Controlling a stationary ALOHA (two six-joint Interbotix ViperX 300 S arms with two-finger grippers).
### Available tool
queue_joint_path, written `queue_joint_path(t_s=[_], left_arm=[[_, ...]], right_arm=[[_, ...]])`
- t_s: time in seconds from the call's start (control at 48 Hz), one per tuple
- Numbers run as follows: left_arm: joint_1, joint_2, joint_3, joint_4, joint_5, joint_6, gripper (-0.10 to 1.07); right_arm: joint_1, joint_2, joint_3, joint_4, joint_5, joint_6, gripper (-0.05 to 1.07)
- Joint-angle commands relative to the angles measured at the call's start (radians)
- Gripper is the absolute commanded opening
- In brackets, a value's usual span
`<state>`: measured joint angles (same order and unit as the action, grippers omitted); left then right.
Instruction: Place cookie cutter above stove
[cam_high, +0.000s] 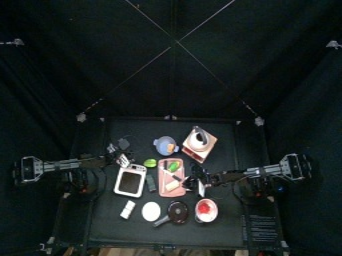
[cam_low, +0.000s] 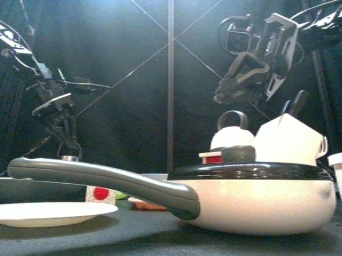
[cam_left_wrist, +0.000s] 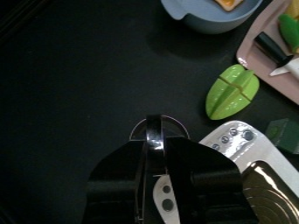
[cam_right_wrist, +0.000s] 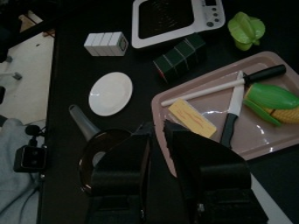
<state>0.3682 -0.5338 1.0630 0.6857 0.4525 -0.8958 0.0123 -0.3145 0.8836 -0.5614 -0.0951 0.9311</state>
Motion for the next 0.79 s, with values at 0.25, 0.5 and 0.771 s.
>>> queue_joint_path(t_s=[0.25,0.5,0.771], left_arm=[[0.026,0.031,0.008,0.009,-0.069,-0.002,0.61],[0.064,0.055,0.005,0.012,-0.086,-0.002,0.63],[0.092,0.063,0.008,0.005,-0.124,-0.003,0.72]], right_arm=[[0.012,0.043,-0.074,-0.002,-0.002,-0.002,0.61],[0.017,0.041,-0.071,-0.003,0.0,-0.002,0.61],[0.02,0.04,-0.067,-0.003,0.002,-0.002,0.61]])
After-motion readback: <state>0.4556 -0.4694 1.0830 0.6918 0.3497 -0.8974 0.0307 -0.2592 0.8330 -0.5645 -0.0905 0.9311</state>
